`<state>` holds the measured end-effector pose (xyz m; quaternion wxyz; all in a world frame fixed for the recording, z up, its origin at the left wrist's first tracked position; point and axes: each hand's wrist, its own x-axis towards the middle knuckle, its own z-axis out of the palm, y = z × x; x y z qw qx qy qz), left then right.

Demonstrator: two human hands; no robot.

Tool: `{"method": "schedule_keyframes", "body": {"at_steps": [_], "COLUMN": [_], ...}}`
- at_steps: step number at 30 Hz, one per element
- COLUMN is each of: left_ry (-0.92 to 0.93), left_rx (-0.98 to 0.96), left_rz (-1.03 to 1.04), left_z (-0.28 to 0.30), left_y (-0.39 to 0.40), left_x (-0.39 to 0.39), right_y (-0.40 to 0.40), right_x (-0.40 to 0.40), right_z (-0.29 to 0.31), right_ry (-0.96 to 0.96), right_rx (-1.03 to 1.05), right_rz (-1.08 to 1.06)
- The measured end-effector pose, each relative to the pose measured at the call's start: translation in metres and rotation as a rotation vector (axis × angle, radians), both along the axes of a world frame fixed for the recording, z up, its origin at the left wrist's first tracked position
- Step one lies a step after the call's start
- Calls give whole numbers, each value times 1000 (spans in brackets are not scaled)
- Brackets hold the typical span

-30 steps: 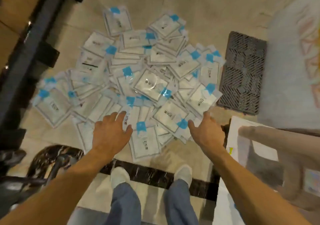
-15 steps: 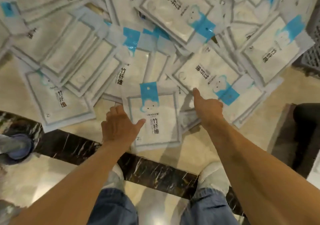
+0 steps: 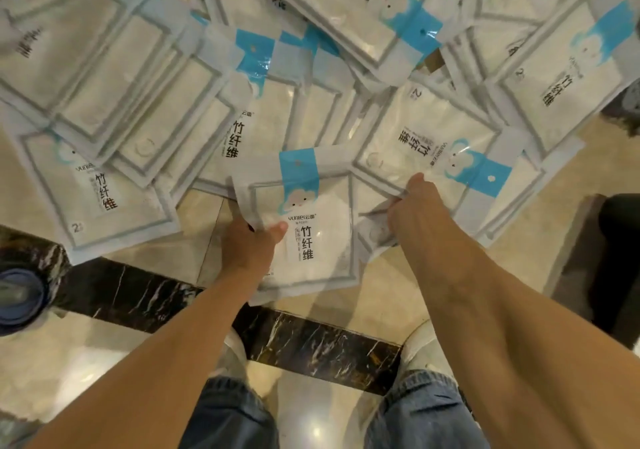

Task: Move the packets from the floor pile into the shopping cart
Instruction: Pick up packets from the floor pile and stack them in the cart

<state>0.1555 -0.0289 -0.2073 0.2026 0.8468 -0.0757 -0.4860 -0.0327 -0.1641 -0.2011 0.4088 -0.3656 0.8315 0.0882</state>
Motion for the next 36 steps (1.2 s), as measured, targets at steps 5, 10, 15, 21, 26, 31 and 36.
{"method": "schedule_keyframes", "body": {"at_steps": [5,10,15,21,26,31,36], "left_ry": [147,164,167,176,169,129,114], "left_rx": [-158,-269,-335,-369,-425,-510,-604], "left_rz": [122,100,92,114,144,191,228], "left_z": [25,59,99,173,265,383,535], "left_y": [-2,-20,-45,-69,-92,-122,-148], "left_x": [-2,11,40,78,110,143,178], "right_y": [1,11,11,2,-49,-105,-145], "right_x": [-7,-29,-46,-47,-36,-11,35], "right_z": [14,43,77,141,249,386,553], "right_ry": [-318,-645,-808,-919,-916,-885,-914], "right_rx": [-302,-531,-445,-294,-254,-305,-329], "right_rz": [-1104,-1441,-1381,-1061,-722,-431,-181]}}
